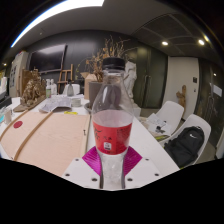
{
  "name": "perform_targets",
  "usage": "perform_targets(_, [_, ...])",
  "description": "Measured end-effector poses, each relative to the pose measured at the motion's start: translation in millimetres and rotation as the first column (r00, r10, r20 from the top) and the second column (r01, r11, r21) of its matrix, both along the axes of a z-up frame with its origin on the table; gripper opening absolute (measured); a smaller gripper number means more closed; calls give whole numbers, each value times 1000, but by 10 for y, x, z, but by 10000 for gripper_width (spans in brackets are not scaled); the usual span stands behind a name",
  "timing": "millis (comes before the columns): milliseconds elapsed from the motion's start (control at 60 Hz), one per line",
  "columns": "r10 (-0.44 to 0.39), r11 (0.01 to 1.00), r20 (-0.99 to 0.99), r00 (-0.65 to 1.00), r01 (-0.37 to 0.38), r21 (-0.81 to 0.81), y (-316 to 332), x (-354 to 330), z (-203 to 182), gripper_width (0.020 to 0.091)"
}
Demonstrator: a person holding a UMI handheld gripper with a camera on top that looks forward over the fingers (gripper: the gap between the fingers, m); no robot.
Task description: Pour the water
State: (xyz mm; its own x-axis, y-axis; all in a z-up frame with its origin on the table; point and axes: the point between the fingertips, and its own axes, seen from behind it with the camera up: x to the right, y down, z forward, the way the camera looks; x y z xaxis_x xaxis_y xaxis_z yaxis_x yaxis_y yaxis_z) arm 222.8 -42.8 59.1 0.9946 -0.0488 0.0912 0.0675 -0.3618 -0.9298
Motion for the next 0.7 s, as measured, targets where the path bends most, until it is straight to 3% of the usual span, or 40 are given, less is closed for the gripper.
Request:
perform_targets(183, [-32, 999, 105, 994, 30, 21, 119, -92, 441, 233])
perform_targets(483, [-71, 993, 437, 897, 20, 120, 432, -980, 1764, 233])
perform_targets(567, [-65, 992, 559, 827, -10, 129, 516, -1424, 2110, 232])
perform_targets(700, [-6, 987, 750, 661, -119, 112, 760, -2360, 2478, 231])
